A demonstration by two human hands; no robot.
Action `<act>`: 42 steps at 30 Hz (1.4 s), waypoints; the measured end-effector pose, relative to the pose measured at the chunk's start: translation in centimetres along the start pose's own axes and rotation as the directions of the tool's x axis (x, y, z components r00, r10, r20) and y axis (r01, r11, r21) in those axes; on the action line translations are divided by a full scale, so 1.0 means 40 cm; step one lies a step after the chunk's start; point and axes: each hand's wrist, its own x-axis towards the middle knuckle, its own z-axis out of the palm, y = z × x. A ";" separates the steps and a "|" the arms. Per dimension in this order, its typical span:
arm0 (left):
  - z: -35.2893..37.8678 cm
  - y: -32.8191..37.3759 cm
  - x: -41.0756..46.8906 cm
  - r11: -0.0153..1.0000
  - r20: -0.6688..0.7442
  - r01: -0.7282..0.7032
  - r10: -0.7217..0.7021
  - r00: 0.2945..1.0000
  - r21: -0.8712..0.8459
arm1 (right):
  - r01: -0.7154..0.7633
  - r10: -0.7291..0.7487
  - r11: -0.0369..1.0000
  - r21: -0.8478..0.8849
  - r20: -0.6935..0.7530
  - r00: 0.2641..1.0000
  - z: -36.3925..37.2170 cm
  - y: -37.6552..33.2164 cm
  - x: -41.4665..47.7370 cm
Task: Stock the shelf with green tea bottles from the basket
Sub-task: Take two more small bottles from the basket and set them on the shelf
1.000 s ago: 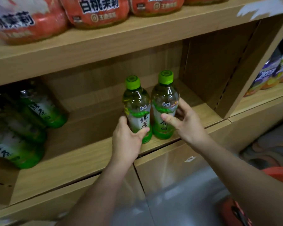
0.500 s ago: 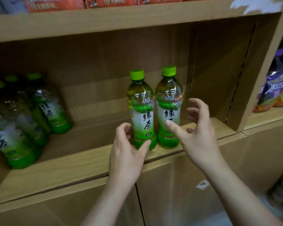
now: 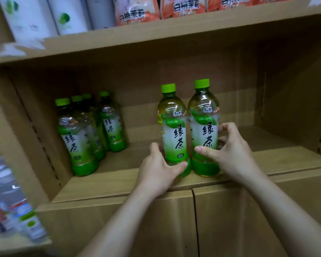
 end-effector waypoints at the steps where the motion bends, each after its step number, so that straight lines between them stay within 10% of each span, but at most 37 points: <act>1: -0.020 -0.019 0.008 1.000 -0.007 0.026 -0.026 1.000 0.010 | 0.002 -0.002 1.000 0.003 0.017 1.000 0.023 -0.015 -0.002; 15: -0.161 -0.202 0.143 0.964 -0.193 0.261 -0.247 0.950 0.050 | -0.004 0.017 0.989 -0.147 0.087 0.996 0.257 -0.140 0.024; 20: -0.152 -0.185 0.114 0.974 -0.478 0.087 0.024 0.878 0.209 | -0.019 0.037 0.983 -0.181 0.095 0.995 0.272 -0.148 0.029; 37: -0.185 -0.215 0.220 0.891 -0.377 0.355 -0.238 0.895 0.282 | -0.004 0.013 0.995 -0.099 0.093 0.996 0.324 -0.123 0.042; 42: -0.184 -0.216 0.169 0.809 -0.420 0.234 0.018 0.907 0.540 | 0.019 -0.015 0.999 -0.038 0.093 0.996 0.326 -0.117 0.042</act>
